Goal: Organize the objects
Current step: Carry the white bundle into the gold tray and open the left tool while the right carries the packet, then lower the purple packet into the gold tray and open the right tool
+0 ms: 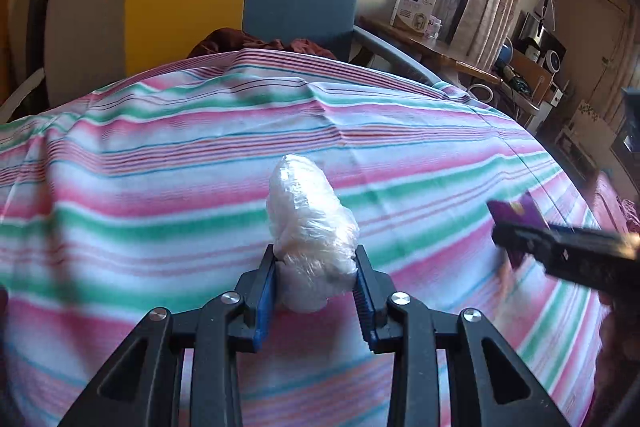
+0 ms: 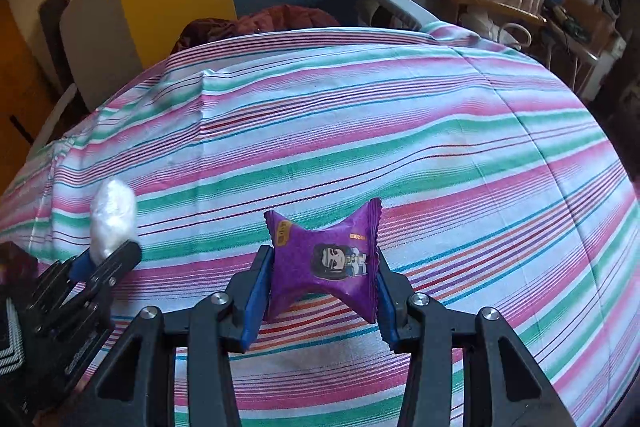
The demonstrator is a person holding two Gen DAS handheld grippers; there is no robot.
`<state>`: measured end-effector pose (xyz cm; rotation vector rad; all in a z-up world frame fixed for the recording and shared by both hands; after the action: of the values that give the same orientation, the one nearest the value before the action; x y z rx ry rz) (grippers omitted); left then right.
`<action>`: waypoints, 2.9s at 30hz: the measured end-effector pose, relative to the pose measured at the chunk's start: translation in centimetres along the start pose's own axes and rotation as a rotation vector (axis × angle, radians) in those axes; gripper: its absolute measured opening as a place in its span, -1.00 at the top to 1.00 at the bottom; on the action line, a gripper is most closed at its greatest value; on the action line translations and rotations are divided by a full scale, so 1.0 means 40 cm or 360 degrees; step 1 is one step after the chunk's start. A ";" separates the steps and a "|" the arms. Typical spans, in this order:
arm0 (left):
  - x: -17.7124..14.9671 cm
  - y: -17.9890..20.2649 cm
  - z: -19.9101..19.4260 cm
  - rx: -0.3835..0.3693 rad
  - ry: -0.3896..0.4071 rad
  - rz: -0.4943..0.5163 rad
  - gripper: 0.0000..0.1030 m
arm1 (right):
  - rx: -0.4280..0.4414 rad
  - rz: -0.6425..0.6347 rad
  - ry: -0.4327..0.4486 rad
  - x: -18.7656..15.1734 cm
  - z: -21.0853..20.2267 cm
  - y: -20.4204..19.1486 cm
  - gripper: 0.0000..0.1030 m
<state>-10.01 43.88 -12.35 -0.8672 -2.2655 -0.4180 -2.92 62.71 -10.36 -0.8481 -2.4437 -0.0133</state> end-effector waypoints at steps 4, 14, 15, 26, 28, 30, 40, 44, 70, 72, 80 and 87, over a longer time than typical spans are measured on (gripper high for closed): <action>-0.037 0.002 -0.056 0.0017 0.0040 0.0043 0.34 | -0.0026 -0.0058 0.0024 -0.003 -0.002 -0.011 0.09; -0.134 -0.022 -0.185 -0.0025 0.0065 0.0045 0.34 | -0.0108 -0.0322 0.0086 -0.035 0.004 -0.071 0.09; -0.144 -0.027 -0.204 -0.0033 0.0075 0.0044 0.34 | -0.0095 -0.0332 0.0084 -0.040 0.005 -0.077 0.09; -0.243 -0.074 -0.429 -0.0055 0.0143 0.0125 0.34 | -0.0063 -0.0383 0.0062 -0.070 0.012 -0.087 0.09; -0.254 -0.098 -0.461 -0.0049 0.0150 0.0092 0.34 | -0.0046 -0.0381 0.0065 -0.070 0.010 -0.090 0.09; -0.261 -0.127 -0.491 -0.0031 0.0153 0.0047 0.34 | -0.0030 -0.0390 0.0070 -0.073 0.006 -0.095 0.09; -0.303 -0.401 -0.607 0.0128 0.0186 -0.0380 0.34 | 0.0039 -0.0446 0.0106 -0.088 -0.006 -0.122 0.09; -0.338 -0.513 -0.623 0.0219 0.0125 -0.0479 0.34 | 0.0053 -0.0469 0.0103 -0.087 -0.013 -0.130 0.09; -0.447 -0.628 -0.578 0.0312 -0.0109 -0.0590 0.06 | 0.0217 -0.0443 0.0074 -0.234 -0.163 -0.328 0.09; -0.438 -0.625 -0.585 0.0317 -0.0086 -0.0576 0.06 | 0.0210 -0.0467 0.0059 -0.255 -0.169 -0.349 0.09; -0.419 -0.618 -0.629 0.0261 0.0036 -0.0615 0.06 | 0.0186 -0.0634 0.0090 -0.317 -0.215 -0.435 0.08; -0.423 -0.610 -0.678 0.0346 0.0064 -0.0605 0.06 | 0.0248 -0.0714 0.0112 -0.353 -0.256 -0.521 0.08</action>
<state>-4.46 4.63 -5.60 -0.3150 -2.3849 -0.3422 -0.66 36.10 -5.31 -0.2182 -2.4784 -0.0176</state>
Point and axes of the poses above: each gripper's, at about its wrist camera, not at the fingertips, and z roughly the way its jaws point, y to its right, x to its top, the point moved 4 cm from there along z, roughly the way its jaws point, and after that the axes turned 10 degrees about z, right-handed, at the moved point
